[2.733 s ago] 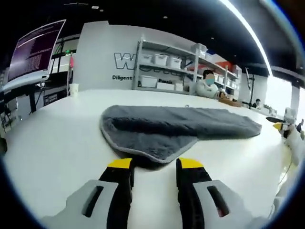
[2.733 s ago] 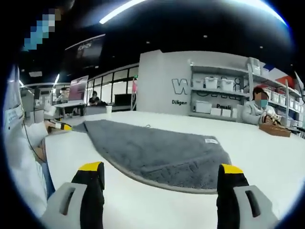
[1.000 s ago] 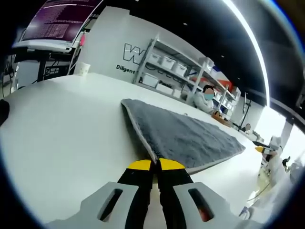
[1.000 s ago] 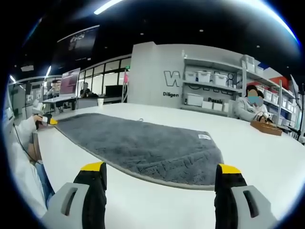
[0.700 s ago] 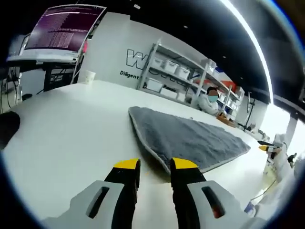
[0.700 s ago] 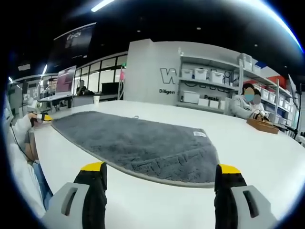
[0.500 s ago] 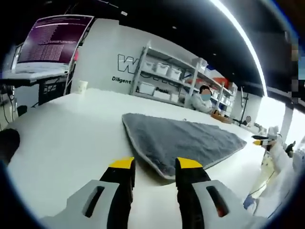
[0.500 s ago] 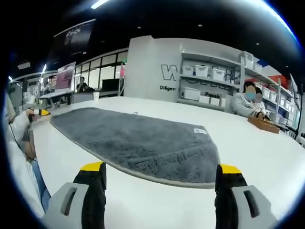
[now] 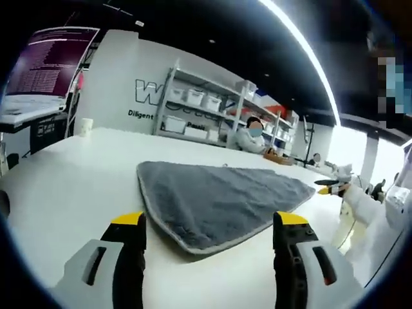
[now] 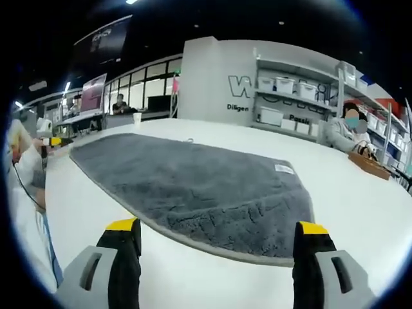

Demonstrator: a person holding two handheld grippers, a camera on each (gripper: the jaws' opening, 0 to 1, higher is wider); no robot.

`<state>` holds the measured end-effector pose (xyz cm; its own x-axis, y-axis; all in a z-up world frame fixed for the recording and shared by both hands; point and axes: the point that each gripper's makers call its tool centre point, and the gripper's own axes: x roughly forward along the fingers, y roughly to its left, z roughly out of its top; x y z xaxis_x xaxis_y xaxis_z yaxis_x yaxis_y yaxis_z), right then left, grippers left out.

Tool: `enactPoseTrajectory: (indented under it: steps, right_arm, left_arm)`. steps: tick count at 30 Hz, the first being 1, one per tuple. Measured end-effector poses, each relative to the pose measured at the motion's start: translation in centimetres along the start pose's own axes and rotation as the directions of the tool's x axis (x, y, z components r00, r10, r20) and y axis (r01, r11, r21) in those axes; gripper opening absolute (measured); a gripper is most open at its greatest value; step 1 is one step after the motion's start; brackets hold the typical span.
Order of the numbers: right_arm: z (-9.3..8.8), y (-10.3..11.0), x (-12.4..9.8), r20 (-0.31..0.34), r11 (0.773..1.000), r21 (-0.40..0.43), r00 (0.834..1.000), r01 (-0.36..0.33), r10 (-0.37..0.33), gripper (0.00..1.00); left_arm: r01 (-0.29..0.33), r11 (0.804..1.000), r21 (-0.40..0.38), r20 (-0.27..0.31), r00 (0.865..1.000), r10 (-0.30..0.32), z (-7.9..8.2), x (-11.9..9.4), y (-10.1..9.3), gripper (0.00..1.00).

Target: Open the folded towel by lifting each exposed corner and separating the folded layers until the towel lies flat within the target outline without major curled edges

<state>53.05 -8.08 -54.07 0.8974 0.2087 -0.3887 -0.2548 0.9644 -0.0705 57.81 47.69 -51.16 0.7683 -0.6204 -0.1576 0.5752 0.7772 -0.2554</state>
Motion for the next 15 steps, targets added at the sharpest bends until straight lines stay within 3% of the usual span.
enactPoseTrajectory:
  steps: [8, 15]
  right_arm:
    - [-0.6, -0.2, 1.2, -0.024, 0.999, 0.029, 0.999, -0.033, 0.034, 0.99]
    - [-1.3, -0.6, 1.9, -0.051, 0.997, 0.06, 0.998, -0.045, 0.048, 0.99]
  left_arm:
    - [0.006, 1.0, 0.011, 0.017, 1.0, -0.006, 0.4, -0.1, 0.0, 1.0]
    - [0.005, 0.999, 0.039, -0.01, 1.0, -0.005, 0.3, 0.0, 0.0, 1.0]
